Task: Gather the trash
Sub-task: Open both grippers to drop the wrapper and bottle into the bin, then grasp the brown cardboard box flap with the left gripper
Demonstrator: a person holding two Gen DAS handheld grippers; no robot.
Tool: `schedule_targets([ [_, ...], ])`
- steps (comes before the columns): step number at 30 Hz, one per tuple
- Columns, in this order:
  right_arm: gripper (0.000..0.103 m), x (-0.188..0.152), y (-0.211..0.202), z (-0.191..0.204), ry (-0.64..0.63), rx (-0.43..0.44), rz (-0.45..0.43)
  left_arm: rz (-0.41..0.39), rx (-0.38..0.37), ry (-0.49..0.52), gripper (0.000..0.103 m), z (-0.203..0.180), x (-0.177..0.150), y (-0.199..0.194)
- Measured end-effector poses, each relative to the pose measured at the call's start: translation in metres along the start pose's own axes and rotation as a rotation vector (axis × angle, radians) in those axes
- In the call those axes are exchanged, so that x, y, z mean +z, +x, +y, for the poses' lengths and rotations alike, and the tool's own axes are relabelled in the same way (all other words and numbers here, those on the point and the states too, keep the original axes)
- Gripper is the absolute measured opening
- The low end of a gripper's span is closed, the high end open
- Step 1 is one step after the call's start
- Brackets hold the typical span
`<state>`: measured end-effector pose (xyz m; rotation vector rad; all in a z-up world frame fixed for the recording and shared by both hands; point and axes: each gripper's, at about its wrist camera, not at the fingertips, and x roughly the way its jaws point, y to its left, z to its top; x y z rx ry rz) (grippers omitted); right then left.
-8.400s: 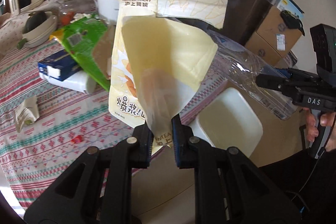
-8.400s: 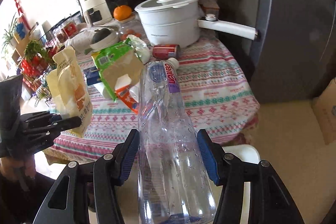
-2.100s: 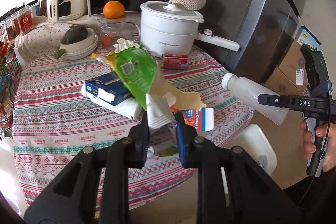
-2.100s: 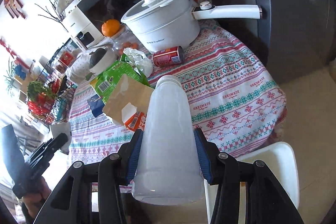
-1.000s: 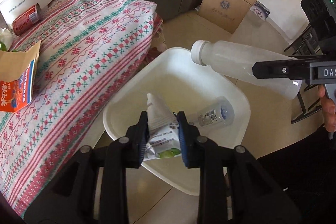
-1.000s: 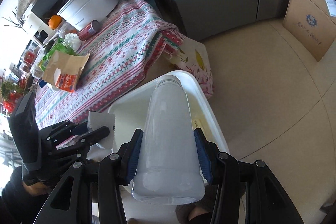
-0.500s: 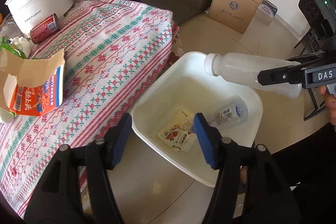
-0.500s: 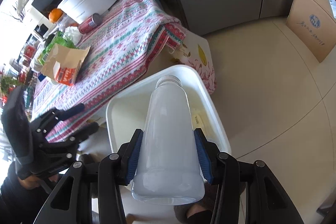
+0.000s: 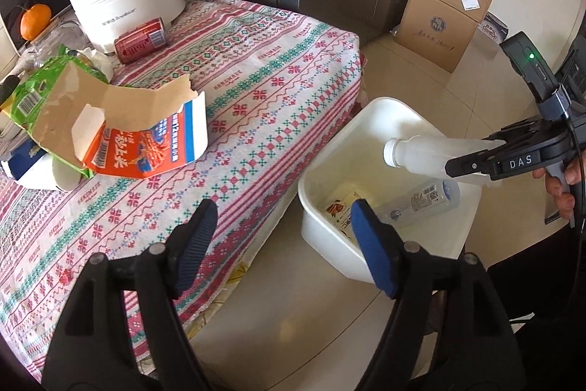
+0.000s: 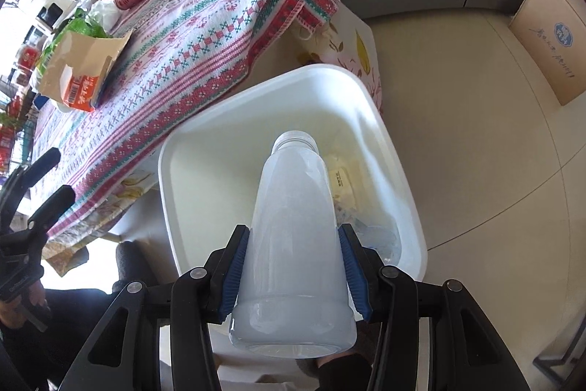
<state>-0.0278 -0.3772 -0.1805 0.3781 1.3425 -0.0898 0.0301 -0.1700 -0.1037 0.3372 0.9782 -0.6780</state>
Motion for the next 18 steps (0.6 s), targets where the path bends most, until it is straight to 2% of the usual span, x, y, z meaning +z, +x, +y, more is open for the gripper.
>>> schedule_targets([
  [3,0.055,0.003,-0.002,0.0,0.01,0.003,-0.008,0.002,0.01,-0.011,0.076,0.007,-0.002,-0.003],
  [5,0.069,0.005,-0.007,0.001,0.016,0.017,-0.03,0.004,0.016,-0.019,0.078,0.011,-0.003,-0.005],
  [6,0.07,0.005,-0.01,0.002,0.019,0.018,-0.041,0.003,0.019,-0.024,0.08,0.013,-0.004,-0.006],
  [18,0.073,0.022,-0.039,0.028,-0.015,0.012,-0.147,-0.009,0.061,-0.086,0.082,0.043,-0.006,-0.021],
])
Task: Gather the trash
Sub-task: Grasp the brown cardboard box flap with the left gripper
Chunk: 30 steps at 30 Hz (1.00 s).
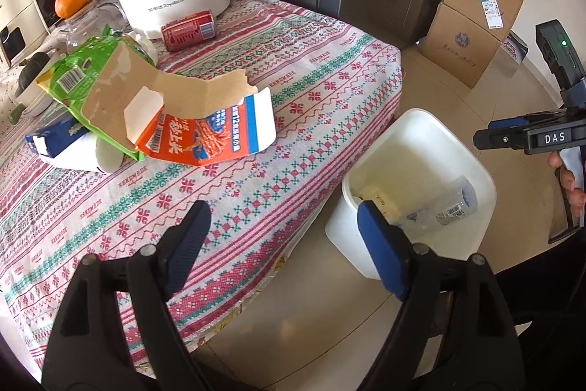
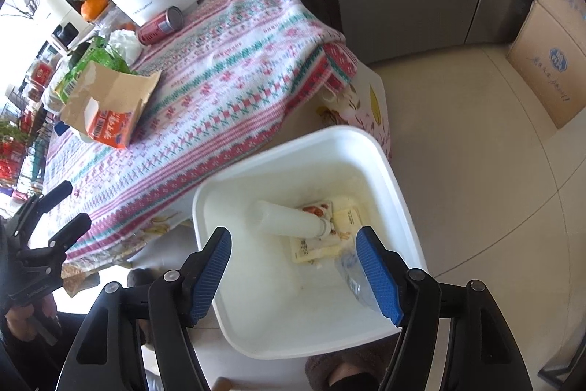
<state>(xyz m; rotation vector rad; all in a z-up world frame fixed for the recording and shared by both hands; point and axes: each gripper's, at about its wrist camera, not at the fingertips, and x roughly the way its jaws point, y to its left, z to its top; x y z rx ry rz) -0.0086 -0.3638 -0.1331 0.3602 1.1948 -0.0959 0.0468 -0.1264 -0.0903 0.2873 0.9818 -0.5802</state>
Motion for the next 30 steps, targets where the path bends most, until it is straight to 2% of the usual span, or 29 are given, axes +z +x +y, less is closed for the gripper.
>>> schedule_targets([
  [6,0.077,0.012,-0.011,0.026,-0.055,-0.011,-0.061,-0.024,0.041,-0.061,0.082,0.034,0.004,-0.011],
  [13,0.078,0.029,-0.013,0.057,-0.096,0.01,-0.091,-0.063,0.085,-0.192,0.083,0.094,0.013,-0.024],
  [17,0.079,0.039,-0.012,0.077,-0.118,0.015,-0.104,-0.089,0.076,-0.252,0.083,0.12,0.018,-0.027],
  [22,0.079,0.051,-0.005,0.1,-0.147,0.012,-0.108,-0.116,0.048,-0.264,0.083,0.137,0.029,-0.021],
  [25,0.079,0.057,0.0,0.111,-0.16,0.012,-0.104,-0.129,0.019,-0.264,0.076,0.141,0.041,-0.014],
  [30,0.079,0.066,0.009,0.126,-0.183,0.006,-0.096,-0.102,-0.005,-0.284,0.055,0.147,0.058,0.011],
])
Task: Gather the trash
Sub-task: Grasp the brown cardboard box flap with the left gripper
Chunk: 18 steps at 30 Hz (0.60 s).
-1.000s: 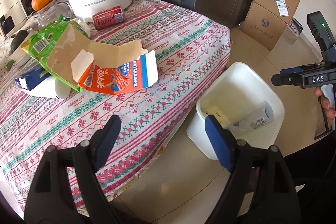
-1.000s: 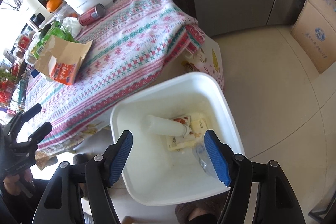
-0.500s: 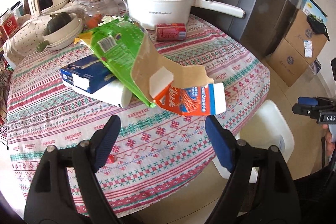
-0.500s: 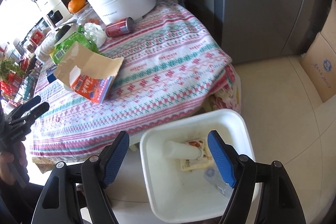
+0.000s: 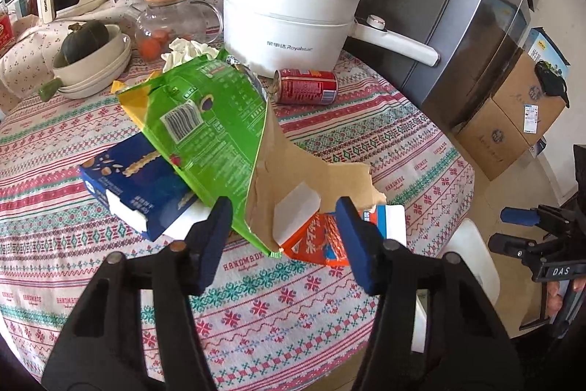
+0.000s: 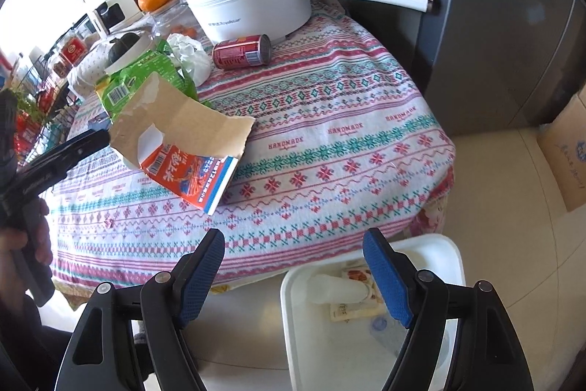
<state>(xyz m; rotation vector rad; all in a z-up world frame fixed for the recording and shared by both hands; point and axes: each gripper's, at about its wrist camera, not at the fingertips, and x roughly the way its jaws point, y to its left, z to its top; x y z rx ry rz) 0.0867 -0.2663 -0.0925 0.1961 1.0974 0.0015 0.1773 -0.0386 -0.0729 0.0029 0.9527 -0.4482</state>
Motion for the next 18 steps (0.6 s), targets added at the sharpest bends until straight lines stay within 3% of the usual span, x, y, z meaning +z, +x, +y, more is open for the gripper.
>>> schedule_targets([
  [4,0.079,0.007,0.009,0.005,-0.001,0.003,0.01,0.047,0.016,-0.045,0.043,0.004,0.005,0.023],
  [8,0.079,0.011,0.014,0.006,0.002,0.004,0.016,0.08,0.014,-0.08,0.006,0.005,0.005,0.034],
  [13,0.079,0.014,0.015,0.004,0.012,-0.001,0.014,0.025,0.01,-0.067,0.002,-0.004,0.011,0.011],
  [18,0.079,0.017,0.01,0.001,0.036,0.003,-0.009,-0.073,-0.001,-0.04,0.002,-0.017,0.016,-0.04],
])
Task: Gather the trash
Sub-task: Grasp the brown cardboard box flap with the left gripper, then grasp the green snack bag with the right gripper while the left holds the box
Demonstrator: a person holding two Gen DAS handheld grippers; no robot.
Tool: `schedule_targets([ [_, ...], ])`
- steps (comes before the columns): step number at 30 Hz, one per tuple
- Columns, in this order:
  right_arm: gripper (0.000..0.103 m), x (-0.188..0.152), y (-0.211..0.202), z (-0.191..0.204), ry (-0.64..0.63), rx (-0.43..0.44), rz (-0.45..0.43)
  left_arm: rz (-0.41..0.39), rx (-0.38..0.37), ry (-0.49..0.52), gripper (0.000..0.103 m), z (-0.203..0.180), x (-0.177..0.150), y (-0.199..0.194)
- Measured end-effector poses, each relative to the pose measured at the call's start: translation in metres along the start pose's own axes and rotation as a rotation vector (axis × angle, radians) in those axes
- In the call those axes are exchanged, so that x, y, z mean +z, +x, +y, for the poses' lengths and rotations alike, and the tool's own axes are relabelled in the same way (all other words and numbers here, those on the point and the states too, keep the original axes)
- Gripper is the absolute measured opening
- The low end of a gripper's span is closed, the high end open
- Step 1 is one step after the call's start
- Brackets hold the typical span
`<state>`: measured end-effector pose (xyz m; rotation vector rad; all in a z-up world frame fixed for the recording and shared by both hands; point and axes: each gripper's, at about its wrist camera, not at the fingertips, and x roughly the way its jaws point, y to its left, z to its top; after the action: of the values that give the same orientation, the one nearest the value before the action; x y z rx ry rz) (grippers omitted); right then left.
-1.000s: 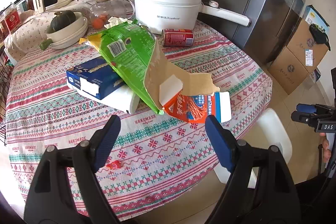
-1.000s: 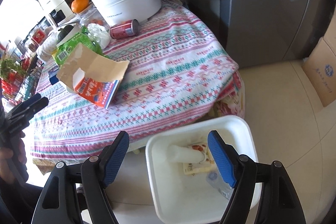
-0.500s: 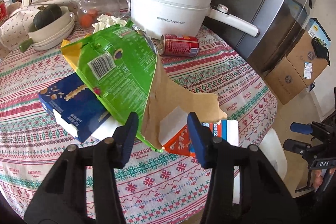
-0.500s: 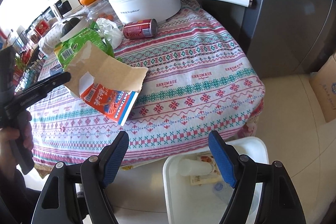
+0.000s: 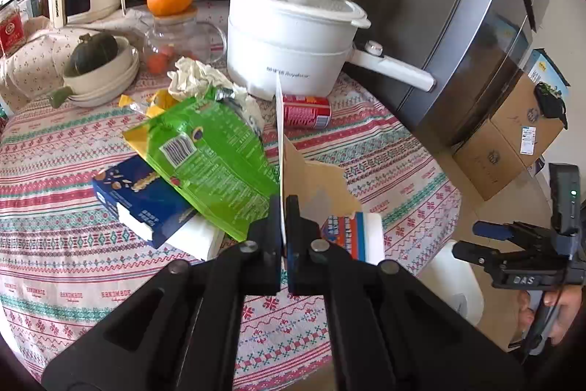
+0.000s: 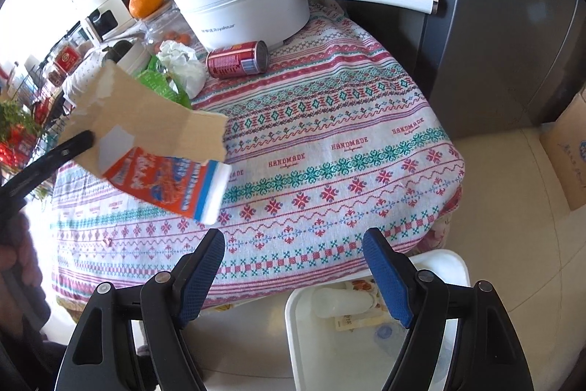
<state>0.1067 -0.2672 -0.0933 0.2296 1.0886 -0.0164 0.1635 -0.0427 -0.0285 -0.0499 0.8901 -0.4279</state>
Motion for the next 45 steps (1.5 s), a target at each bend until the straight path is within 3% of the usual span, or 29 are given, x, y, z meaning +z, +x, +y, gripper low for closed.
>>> schedule_targets([
  [6,0.079,0.004,0.002,0.005,0.037,0.032,-0.01,-0.115,0.006,-0.013,0.002,0.014,-0.006,-0.067],
  [13,0.08,0.01,0.022,0.036,0.072,0.093,0.014,-0.197,0.13,-0.049,0.002,0.064,-0.029,-0.116],
  [18,0.08,0.019,0.044,0.068,0.108,0.156,0.029,-0.21,0.206,-0.076,0.002,0.101,-0.047,-0.133],
  [26,0.08,0.033,0.089,0.104,0.242,0.307,0.039,-0.177,0.255,-0.116,0.002,0.134,-0.057,-0.136],
  [29,0.08,0.036,0.089,0.123,0.212,0.268,-0.012,-0.172,0.278,-0.101,0.002,0.135,-0.059,-0.136],
  [34,0.079,0.032,0.077,0.175,-0.08,0.126,-0.09,-0.151,0.29,-0.096,0.002,0.14,-0.064,-0.134],
  [39,0.077,0.021,0.092,0.211,-0.296,-0.014,-0.089,-0.126,0.295,-0.095,0.002,0.142,-0.069,-0.13],
  [42,0.067,0.021,0.107,0.223,-0.383,-0.117,-0.103,-0.118,0.294,-0.091,0.002,0.142,-0.07,-0.129],
  [45,0.039,0.024,0.121,0.224,-0.431,-0.152,-0.104,-0.114,0.291,-0.083,0.002,0.139,-0.07,-0.128],
])
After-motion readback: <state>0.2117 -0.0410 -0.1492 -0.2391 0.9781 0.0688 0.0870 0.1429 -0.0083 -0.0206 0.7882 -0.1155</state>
